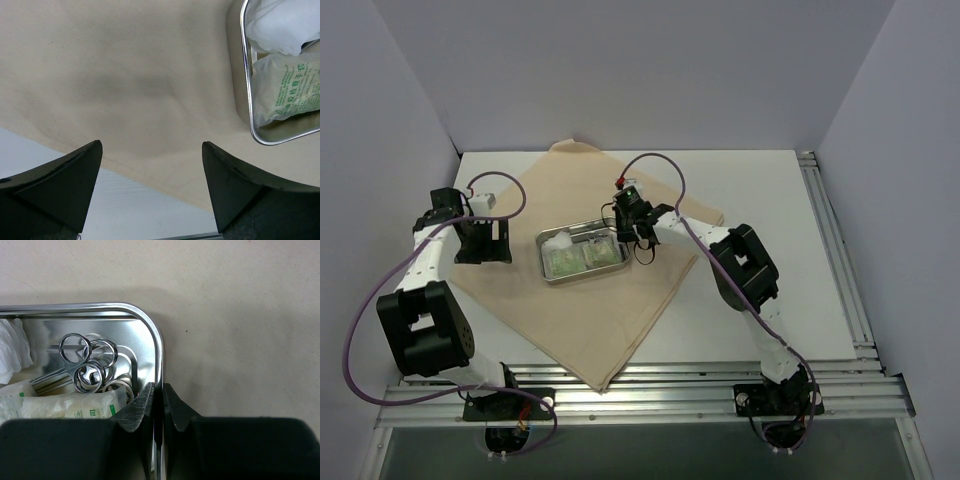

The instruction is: Prepare the surgical pack

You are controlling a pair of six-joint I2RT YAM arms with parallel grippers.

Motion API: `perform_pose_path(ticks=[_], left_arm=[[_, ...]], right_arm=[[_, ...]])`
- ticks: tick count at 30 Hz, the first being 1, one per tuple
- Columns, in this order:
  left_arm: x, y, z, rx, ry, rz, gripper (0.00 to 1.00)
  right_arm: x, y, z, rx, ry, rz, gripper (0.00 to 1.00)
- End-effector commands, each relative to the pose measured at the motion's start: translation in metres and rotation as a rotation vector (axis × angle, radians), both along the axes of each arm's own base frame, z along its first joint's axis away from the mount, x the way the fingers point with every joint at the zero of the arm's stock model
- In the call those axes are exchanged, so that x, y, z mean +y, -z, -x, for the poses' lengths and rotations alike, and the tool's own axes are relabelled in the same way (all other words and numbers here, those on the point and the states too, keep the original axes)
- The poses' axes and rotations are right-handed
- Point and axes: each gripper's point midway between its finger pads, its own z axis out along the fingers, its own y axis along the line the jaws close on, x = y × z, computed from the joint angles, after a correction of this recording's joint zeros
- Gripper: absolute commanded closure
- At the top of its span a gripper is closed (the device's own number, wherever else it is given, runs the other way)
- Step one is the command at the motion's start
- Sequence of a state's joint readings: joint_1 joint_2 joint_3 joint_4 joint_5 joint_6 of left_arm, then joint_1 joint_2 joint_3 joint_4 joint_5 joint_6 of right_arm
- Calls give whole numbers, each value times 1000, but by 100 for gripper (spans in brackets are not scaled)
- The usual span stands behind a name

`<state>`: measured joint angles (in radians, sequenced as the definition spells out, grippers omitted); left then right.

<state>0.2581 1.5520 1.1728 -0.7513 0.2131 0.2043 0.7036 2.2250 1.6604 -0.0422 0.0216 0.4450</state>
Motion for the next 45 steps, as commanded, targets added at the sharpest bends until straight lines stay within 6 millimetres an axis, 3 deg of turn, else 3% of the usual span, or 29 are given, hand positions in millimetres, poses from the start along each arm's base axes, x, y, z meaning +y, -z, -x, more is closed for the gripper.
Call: perform_pose_path(ticks=[1,6,10,14,16,19,20,22,23,27,32,37,41,45], left_arm=[[4,-20,-7,-63,3,-16,10],[5,-24,-7,-70,5,-23,10],[4,-28,-7,-71,9,-20,10],[4,-32,-7,-82,9,-27,10],[5,-34,-6,-85,11,-33,10],[6,-32,-3,-75,12,-44,10],[7,-32,-1,-73,10,-48,10],[10,-30,0,-73,4,-61,10],[10,-27,3,-66,3,-63,10],[12,-22,6,-64,-5,-71,10],[12,-15,8,-43,-10,-61,10],[13,-15,8,-38,-14,-65,10],[14,-14,9,-38,-22,-67,10],[13,-10,10,-29,-26,-62,10]], right_arm=[[5,-18,14,13,-18,-9,98],[-1,-38,9,-7,6,-20,65],[-8,-82,-2,-72,34,-63,47],[-12,-130,-6,-142,23,-107,36],[-29,-148,-6,-180,58,-91,30],[-83,-158,-17,-201,210,-79,27],[-121,-137,-22,-160,292,-49,27],[-164,-129,-24,-144,400,-32,27],[-199,-111,-24,-109,469,1,27],[-253,-82,-27,-53,552,59,25],[-280,-50,-38,-34,561,170,25],[-273,-10,-46,38,509,188,28],[-274,9,-48,57,515,192,31],[-264,30,-46,101,488,161,40]])
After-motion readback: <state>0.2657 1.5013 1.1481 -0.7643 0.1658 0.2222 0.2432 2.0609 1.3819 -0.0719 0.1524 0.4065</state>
